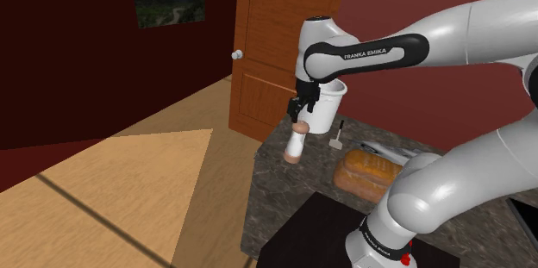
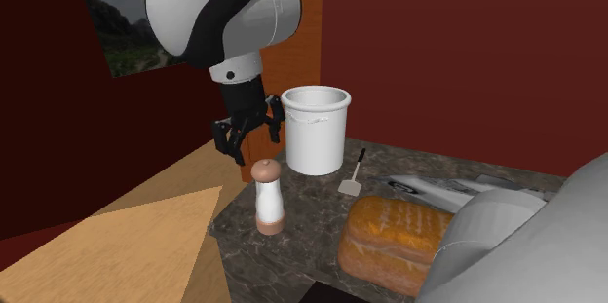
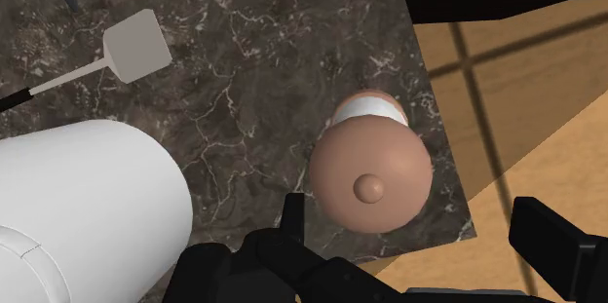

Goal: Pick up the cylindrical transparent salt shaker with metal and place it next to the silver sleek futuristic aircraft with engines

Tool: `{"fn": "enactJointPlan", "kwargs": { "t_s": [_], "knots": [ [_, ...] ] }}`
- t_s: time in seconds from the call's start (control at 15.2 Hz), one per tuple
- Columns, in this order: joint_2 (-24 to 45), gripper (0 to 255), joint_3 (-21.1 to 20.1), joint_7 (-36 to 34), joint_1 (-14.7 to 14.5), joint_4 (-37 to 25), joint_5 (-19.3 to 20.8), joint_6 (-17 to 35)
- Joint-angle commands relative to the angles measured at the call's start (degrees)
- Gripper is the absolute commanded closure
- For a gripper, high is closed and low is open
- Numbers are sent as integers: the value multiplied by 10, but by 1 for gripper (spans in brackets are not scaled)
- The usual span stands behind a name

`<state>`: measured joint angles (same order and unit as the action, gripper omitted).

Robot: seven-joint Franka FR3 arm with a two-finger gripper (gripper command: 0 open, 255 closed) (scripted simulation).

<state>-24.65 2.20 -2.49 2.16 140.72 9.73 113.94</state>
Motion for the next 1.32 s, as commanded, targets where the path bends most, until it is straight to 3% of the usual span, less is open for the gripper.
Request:
{"fn": "enactJointPlan", "kwargs": {
  "t_s": [0.0,0.53,0.99,1.06,1.25],
  "knots": [
    [36,0,0,-1,5,-5,19,36],
    [61,0,6,-5,11,33,29,100],
    [61,0,6,-5,11,33,29,100],
    [61,255,6,-5,11,33,29,100],
    [61,255,6,-5,11,33,29,100]
  ]
}}
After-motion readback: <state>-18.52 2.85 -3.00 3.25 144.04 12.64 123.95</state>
